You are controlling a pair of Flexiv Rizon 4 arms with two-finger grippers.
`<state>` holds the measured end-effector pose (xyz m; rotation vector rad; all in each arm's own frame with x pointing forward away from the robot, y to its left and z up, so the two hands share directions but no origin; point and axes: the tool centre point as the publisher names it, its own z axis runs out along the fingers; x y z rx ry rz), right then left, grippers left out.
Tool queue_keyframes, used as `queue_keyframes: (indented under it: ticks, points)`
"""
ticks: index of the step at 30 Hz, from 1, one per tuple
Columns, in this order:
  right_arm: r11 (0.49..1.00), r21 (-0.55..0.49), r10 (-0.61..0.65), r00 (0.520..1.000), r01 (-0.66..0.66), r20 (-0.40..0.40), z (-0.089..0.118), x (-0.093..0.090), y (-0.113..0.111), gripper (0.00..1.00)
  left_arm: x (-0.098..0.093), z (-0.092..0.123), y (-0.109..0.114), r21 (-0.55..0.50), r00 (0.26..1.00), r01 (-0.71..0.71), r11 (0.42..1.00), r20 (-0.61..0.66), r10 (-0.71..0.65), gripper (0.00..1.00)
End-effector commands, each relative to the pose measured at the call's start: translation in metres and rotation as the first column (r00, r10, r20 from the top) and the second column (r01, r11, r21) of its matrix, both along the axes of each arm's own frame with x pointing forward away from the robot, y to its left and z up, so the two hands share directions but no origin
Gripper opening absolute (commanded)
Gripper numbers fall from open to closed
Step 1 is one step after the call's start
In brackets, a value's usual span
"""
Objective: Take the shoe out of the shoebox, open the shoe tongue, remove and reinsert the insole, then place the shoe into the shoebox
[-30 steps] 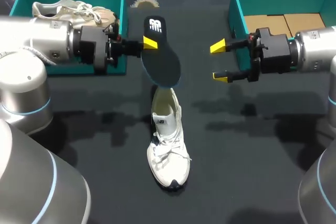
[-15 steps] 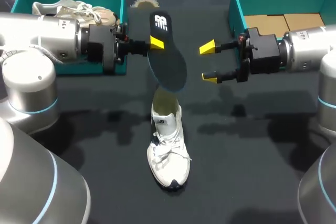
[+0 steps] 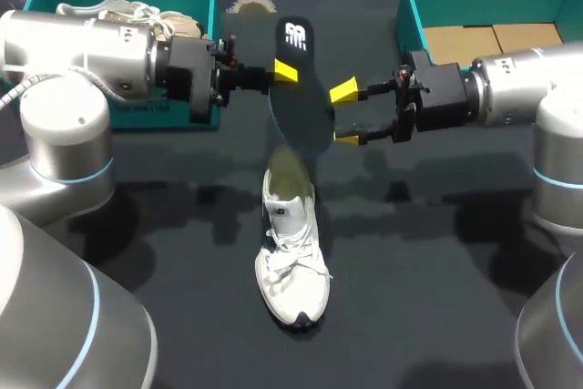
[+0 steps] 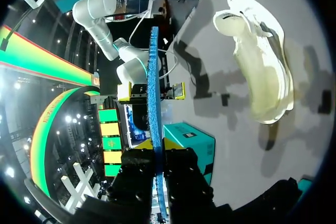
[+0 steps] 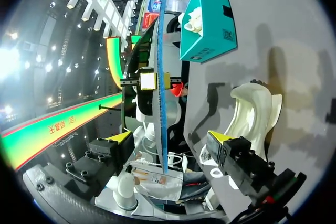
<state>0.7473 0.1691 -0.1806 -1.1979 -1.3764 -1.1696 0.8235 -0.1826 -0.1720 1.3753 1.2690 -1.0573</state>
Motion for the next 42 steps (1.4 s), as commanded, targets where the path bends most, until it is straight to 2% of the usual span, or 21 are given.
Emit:
queue_keyframes:
  ticks: [1,3,7,14,16,19,24,42]
  points:
    - [1.000,0.001,0.030,1.000,-0.030,0.003,0.001,0.011,0.011,0.92,0.000,-0.003,-0.003,0.001,1.000,0.001,1.000,0.004,-0.001,0.00]
    - [0.999,0.005,0.040,0.999,-0.040,0.009,0.003,0.013,0.014,0.92,0.000,-0.004,-0.004,0.002,1.000,-0.001,1.000,0.002,0.001,0.00]
    - [0.998,0.016,0.056,0.998,-0.057,0.021,0.004,0.014,0.019,0.86,-0.002,-0.004,-0.006,0.001,1.000,0.000,1.000,-0.001,0.000,0.00]
    - [0.997,0.036,0.073,0.997,-0.074,0.017,0.000,0.015,0.024,0.61,-0.003,-0.003,-0.012,-0.006,1.000,-0.002,1.000,0.001,0.002,0.00]
    - [0.996,0.040,0.074,0.997,-0.075,0.016,0.000,0.015,0.024,0.57,-0.002,-0.003,-0.014,-0.006,1.000,-0.004,1.000,0.005,0.004,0.00]
    - [0.996,0.046,0.079,0.997,-0.080,0.018,0.000,0.016,0.026,0.57,-0.002,-0.002,-0.015,-0.007,1.000,-0.005,1.000,0.010,0.005,0.00]
    - [0.995,0.045,0.086,0.996,-0.087,0.023,0.002,0.016,0.029,0.48,-0.002,-0.003,-0.018,-0.007,1.000,-0.007,1.000,0.017,0.008,0.00]
    - [0.992,0.074,0.095,0.994,-0.099,0.051,0.003,0.015,0.031,0.32,-0.003,-0.008,-0.022,-0.019,1.000,-0.015,1.000,0.019,0.015,0.00]
